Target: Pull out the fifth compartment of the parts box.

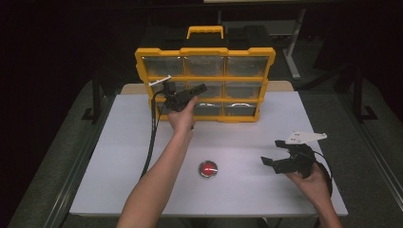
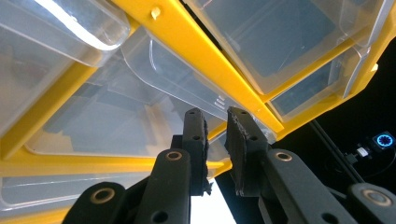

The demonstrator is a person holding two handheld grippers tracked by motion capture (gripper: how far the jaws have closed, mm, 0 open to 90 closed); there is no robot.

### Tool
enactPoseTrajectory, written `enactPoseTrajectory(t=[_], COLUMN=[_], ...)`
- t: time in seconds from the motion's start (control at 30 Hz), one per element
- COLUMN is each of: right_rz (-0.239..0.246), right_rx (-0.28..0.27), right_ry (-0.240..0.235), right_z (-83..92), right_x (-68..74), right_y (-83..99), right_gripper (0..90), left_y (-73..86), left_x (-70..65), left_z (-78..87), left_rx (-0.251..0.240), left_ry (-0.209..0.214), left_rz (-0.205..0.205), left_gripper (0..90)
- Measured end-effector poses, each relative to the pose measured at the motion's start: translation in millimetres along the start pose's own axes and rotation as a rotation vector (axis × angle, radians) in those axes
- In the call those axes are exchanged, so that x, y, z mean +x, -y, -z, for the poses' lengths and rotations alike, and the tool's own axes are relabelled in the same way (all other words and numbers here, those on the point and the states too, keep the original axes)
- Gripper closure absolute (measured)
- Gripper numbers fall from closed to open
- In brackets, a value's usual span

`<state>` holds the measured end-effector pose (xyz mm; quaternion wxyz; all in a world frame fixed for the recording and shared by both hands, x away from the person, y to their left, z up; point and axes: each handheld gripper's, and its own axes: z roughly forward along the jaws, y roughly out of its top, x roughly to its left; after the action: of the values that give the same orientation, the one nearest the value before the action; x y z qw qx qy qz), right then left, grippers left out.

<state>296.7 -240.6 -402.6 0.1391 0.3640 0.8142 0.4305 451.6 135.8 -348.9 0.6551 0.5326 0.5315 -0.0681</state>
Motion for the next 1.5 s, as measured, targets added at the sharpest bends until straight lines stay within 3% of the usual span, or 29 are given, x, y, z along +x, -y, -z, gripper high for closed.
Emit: enactPoseTrajectory(t=[0.6, 1.5], right_rz=[-0.001, 0.001], right_rx=[0.013, 0.023], right_ry=[0.005, 0.007], right_z=[-2.2, -4.9], right_x=[-1.2, -1.6], right_y=[3.0, 4.1], right_gripper=[13.8, 13.8], left_y=[5.9, 14.4], left_x=[-1.0, -5.6], left_z=[9.5, 24.0], left_rx=[-0.009, 0.007], left_ry=[0.025, 0.045], left_rz=[0.021, 0.018], left_gripper=[77.4, 77.5])
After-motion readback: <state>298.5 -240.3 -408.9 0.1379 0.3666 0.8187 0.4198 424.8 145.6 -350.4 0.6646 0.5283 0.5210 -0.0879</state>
